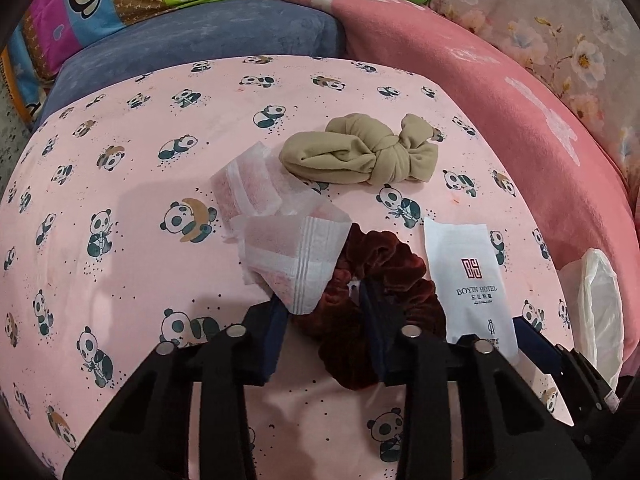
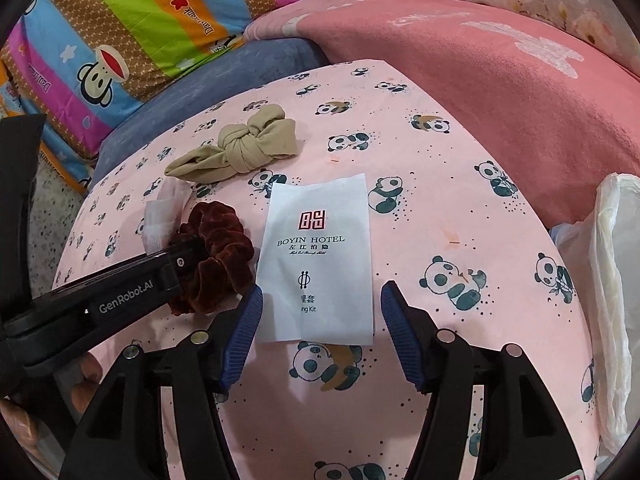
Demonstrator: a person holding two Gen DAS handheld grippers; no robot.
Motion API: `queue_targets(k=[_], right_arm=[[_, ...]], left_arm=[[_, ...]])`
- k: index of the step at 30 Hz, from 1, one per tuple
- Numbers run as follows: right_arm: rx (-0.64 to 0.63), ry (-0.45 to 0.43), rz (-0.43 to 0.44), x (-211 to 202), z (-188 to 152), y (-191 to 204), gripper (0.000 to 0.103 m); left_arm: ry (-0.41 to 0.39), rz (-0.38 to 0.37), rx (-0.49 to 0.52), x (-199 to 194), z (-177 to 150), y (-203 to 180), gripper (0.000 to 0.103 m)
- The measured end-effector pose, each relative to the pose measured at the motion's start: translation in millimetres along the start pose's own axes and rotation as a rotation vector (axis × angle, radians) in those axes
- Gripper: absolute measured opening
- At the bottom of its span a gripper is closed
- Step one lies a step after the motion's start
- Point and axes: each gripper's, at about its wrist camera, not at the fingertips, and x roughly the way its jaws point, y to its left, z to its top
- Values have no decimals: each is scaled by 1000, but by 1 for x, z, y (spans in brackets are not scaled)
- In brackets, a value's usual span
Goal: Collect trash
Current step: 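Grasp the dark red scrunchie with the left gripper while the right gripper grasps the BOYIN HOTEL packet, then carry the scrunchie and hotel packet over the basket with both grippers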
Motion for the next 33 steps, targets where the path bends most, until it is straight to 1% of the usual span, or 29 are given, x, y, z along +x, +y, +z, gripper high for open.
queue_targets(k=[1, 2, 3, 4, 5, 6, 7, 9, 12, 16, 24, 33], right_arm=[[-6, 0, -5, 2, 0, 1, 62], [-20, -2, -25, 3, 0, 3, 62], [-28, -4, -39, 3, 0, 4, 58], [-38, -5, -54, 3, 0, 6, 51], [-49, -6, -71, 3, -1, 7, 47], [-50, -4, -69, 2, -1, 7, 39], [-47, -1, -65, 2, -1, 6, 33], [-33, 7, -47, 1, -2, 1, 26], [-20, 18, -25, -4, -5, -3, 12], [-10, 1, -17, -14, -10, -8, 11], [46, -87, -1, -59, -17, -26, 11], [106, -166, -6, -115, -18, -63, 11]], left_arm=[[1, -2, 0, 0, 0, 0, 25], [1, -6, -2, -1, -1, 1, 25], [0, -7, -3, -2, -3, 1, 23], [0, -6, -2, -2, -3, 1, 22], [0, -8, -1, -2, -3, -1, 22], [1, -9, 1, -3, -5, -2, 21], [1, -9, 4, -4, -5, -4, 20], [0, -11, 11, -6, -8, -7, 20], [-2, -17, 18, -10, -10, -13, 19], [-18, -25, 36, -21, -11, -24, 19], [-69, -46, 87, -53, -12, -58, 19], [-134, -80, 185, -89, -19, -115, 19]])
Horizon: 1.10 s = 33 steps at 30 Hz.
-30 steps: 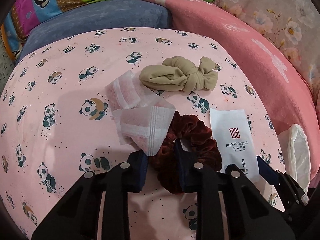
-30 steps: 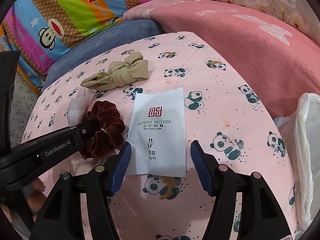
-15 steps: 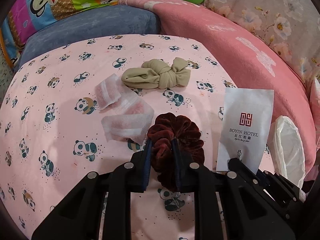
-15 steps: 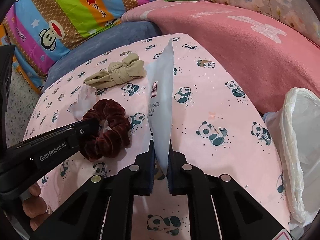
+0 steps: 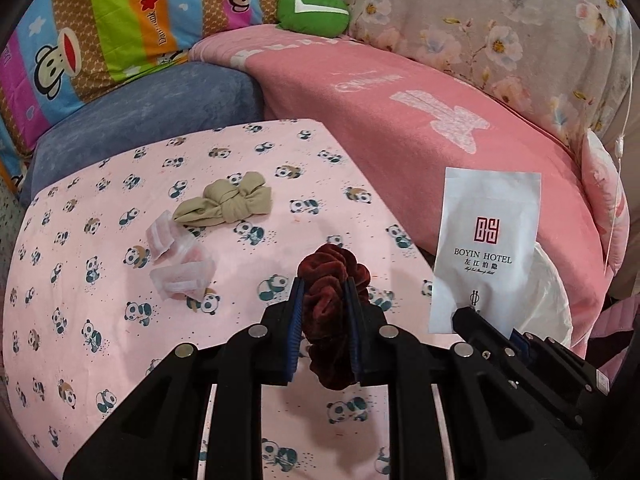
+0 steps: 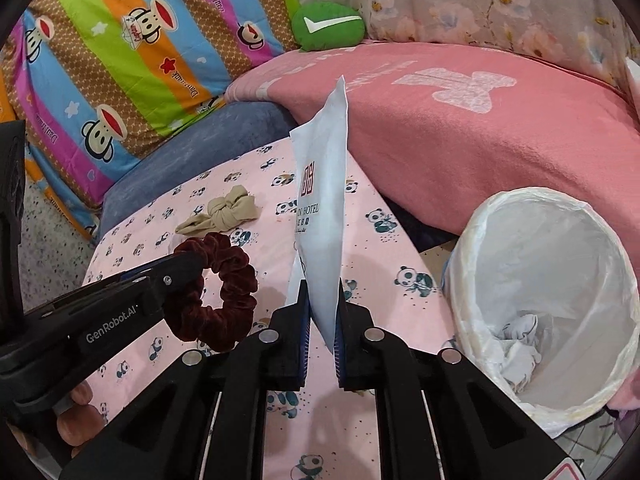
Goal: Collect trash
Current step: 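Carry the scrunchie and hotel packet over the basket with both grippers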
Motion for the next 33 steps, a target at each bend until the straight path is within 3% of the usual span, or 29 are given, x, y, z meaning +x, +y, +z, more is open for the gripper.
queue_targets(k=[15, 33], right_arm=[[125, -98, -57, -69, 4, -91, 11], [260, -105, -112, -85, -7, -183, 11]], left_arm=[[-51, -79, 168, -17, 6, -104, 19], [-31, -140, 295, -3, -1, -178, 19]])
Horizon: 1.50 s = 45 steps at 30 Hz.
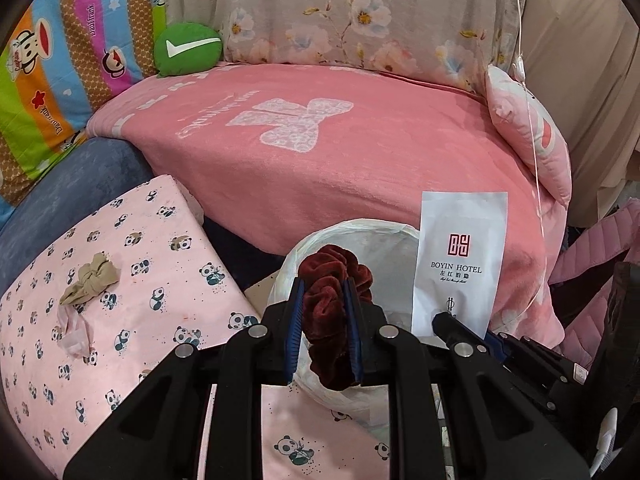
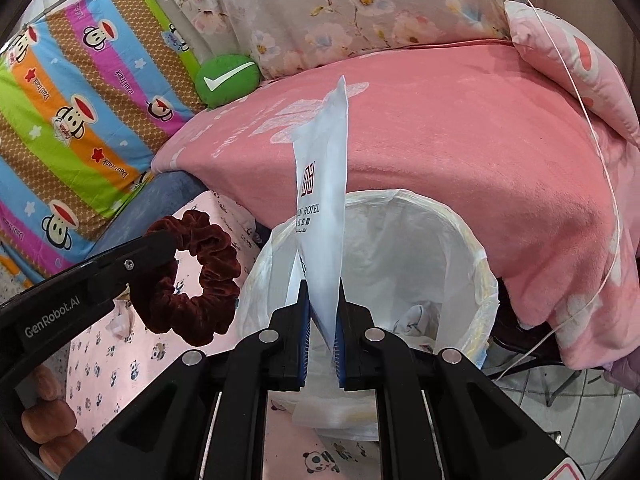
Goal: Collect trash
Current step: 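Carry the scrunchie and hotel packet over the basket with both grippers, then open both grippers to drop the scrunchie and packet into the basket, then move both grippers back toward the tan bow and pink wipe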
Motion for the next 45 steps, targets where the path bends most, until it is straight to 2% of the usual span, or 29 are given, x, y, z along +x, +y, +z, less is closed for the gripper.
queue_targets(k=[8, 9, 11, 12, 13, 15, 28, 45], right_arm=[[10, 2, -13, 3, -1, -14, 11], [10, 2, -15, 4, -1, -14, 11], [11, 3, -19, 5, -2, -14, 12], [16, -3, -30, 6, -2, -16, 15], [19, -4, -32, 6, -2, -18, 16], [30, -3, -29, 7, -4, -17, 18], [2, -5, -21, 4, -6, -6, 24], [-81, 4, -1, -1, -15, 47, 26]], left_arm=[[19, -29, 9, 10, 4, -12, 21], [18, -21, 11, 11, 4, -13, 24], [18, 2, 6, 12, 4, -13, 39], [11, 13, 3, 11, 3, -12, 54], [-1, 23, 3, 10, 3, -12, 63], [-22, 37, 15, 7, 3, -12, 65], [-16, 58, -29, 0, -3, 6, 65], [-36, 70, -100, -19, -14, 46, 65]])
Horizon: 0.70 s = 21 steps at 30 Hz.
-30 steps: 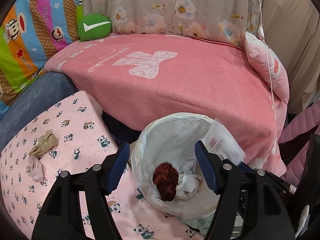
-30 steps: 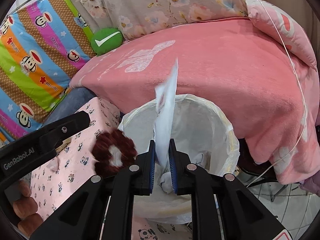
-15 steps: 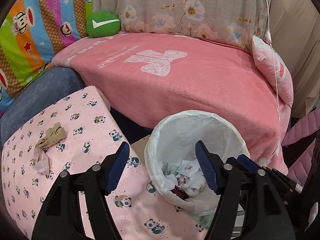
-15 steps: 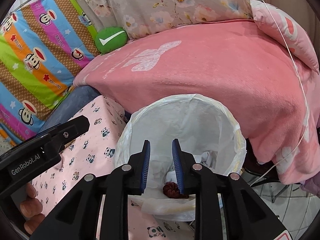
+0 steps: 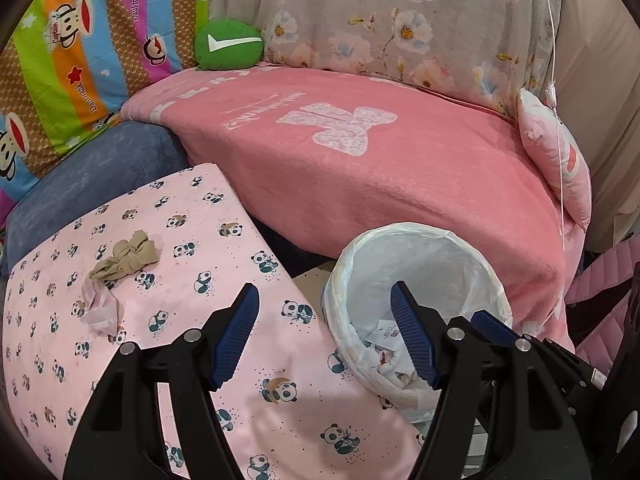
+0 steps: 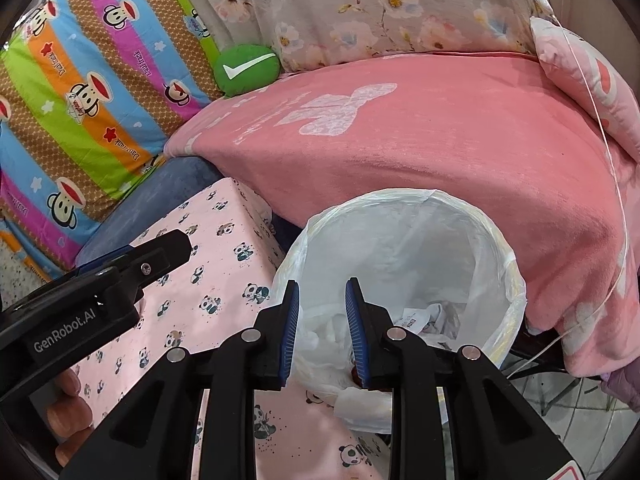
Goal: Collect trash
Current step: 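Move both grippers back toward the tan bow and pink wipe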
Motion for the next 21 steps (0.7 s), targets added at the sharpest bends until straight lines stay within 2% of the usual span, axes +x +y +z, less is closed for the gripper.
queue_targets(k=[17, 21], right_arm=[[-91, 24, 24, 9, -7, 56, 27], [-107, 27, 32, 12, -9, 69, 33]], left_arm=[[5, 42, -100, -7, -10, 59, 70], [16, 66, -126, -5, -15, 79, 71]])
